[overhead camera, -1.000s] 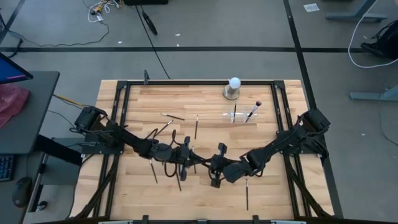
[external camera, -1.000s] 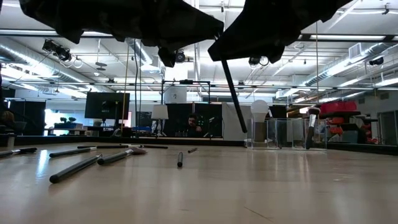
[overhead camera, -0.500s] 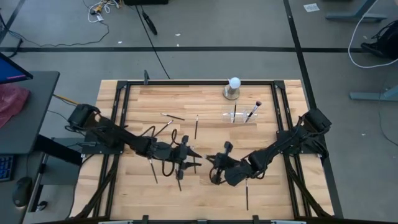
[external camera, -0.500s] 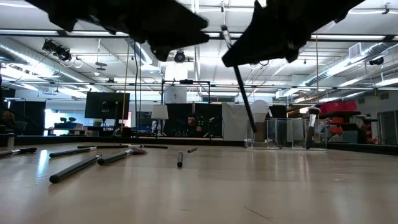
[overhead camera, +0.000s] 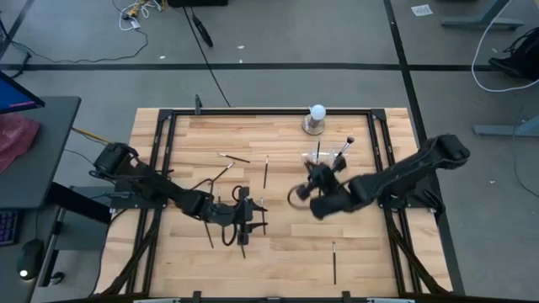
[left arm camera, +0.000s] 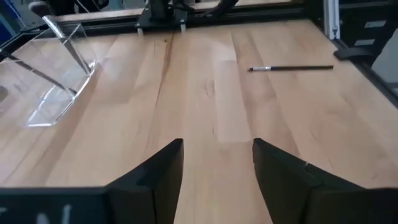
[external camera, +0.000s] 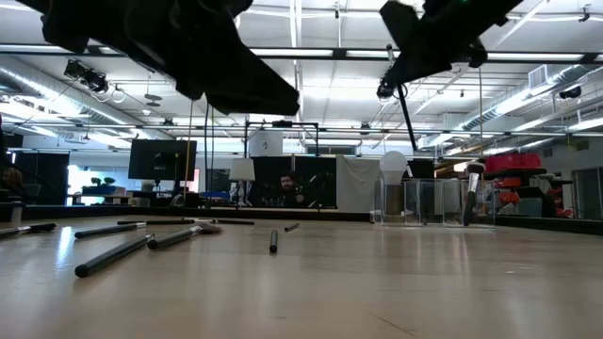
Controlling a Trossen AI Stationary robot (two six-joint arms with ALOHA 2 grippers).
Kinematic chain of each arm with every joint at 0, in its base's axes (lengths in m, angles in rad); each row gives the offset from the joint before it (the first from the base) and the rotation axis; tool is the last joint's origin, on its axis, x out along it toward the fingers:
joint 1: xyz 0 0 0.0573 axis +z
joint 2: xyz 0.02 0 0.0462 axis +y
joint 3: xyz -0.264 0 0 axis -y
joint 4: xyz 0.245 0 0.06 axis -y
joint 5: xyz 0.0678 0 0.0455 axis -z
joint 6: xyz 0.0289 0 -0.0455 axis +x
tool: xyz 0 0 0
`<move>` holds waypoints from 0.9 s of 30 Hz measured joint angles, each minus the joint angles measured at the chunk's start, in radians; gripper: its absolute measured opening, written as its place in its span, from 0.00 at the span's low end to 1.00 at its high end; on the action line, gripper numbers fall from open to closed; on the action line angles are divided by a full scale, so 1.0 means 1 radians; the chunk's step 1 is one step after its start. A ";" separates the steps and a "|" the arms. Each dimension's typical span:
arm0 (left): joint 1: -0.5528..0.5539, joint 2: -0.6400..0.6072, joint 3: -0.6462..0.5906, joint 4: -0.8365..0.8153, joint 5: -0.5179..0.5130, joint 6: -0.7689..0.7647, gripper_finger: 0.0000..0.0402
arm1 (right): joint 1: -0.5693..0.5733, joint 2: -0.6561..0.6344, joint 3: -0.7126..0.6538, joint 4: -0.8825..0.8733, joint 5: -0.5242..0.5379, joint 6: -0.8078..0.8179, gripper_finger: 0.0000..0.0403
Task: Put items in baskets/containers
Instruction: Put the eyeshadow brush into the transparent organizer
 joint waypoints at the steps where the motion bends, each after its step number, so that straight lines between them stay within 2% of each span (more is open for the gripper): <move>1: 0.000 0.010 0.000 0.005 0.000 0.000 0.47 | -0.031 -0.009 0.000 0.011 -0.006 -0.040 0.03; 7: -0.004 0.047 -0.001 0.044 0.003 -0.003 0.46 | -0.220 -0.014 -0.007 0.090 -0.119 -0.232 0.03; 12: -0.016 0.051 0.000 0.068 0.004 0.005 0.46 | -0.351 -0.014 -0.101 0.338 -0.221 -0.376 0.03; 15: -0.023 0.051 0.000 0.066 0.004 0.005 0.46 | -0.403 -0.014 -0.189 0.496 -0.303 -0.386 0.03; 20: -0.032 0.051 0.000 0.068 0.004 0.006 0.46 | -0.439 -0.014 -0.328 0.739 -0.331 -0.352 0.03; 23: -0.032 0.051 0.000 0.068 0.004 0.006 0.46 | -0.441 -0.014 -0.383 0.806 -0.333 -0.294 0.03; 27: -0.029 0.051 0.000 0.068 0.004 0.006 0.46 | -0.441 -0.014 -0.431 0.813 -0.347 -0.218 0.03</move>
